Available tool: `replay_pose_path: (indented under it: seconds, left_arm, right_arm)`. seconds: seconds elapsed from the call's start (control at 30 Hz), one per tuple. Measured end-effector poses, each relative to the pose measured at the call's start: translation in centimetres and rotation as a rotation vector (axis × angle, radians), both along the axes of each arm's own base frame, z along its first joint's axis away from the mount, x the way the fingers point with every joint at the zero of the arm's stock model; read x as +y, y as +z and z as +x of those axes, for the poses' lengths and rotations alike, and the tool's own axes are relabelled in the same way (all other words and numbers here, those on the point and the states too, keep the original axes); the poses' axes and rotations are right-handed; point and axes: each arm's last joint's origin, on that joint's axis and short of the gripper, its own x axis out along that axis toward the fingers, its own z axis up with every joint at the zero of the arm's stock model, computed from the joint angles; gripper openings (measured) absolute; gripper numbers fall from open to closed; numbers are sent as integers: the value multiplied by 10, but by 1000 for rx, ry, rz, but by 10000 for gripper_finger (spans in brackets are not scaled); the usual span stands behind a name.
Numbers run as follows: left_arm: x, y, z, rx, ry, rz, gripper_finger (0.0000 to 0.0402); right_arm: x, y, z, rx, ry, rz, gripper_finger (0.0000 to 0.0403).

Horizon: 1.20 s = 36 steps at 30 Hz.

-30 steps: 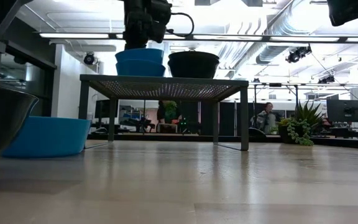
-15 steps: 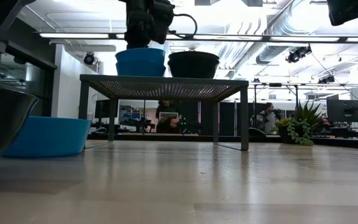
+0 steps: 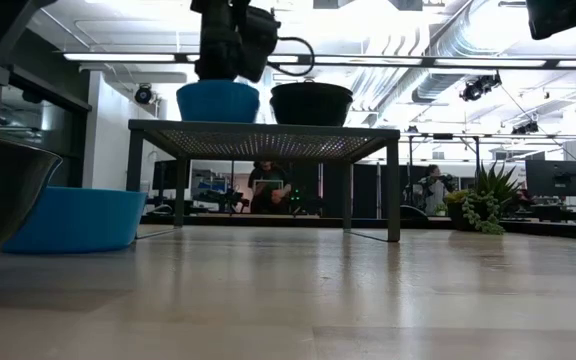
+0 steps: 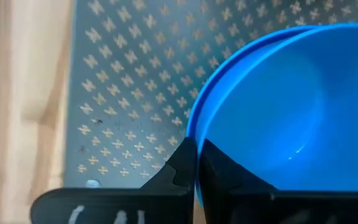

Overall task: Pick & Place Mini bowls
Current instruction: Stack the blue bowl on top of the blue bowl on the shelf

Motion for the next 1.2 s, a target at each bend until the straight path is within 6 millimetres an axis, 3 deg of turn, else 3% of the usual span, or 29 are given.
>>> replay_pose_path:
  seconds: [0.47, 1.0, 1.2]
  left_arm:
    - [-1, -4, 0, 4, -14, -28, 11]
    - [-2, -5, 1, -15, -24, -69, 115]
    - [-1, 12, 2, -78, -42, -33, 139]
  right_arm:
    - [0, 0, 0, -1, 4, -4, 188]
    - [-1, 0, 0, -11, 5, -18, 188]
    - [-1, 0, 0, -11, 5, -18, 188]
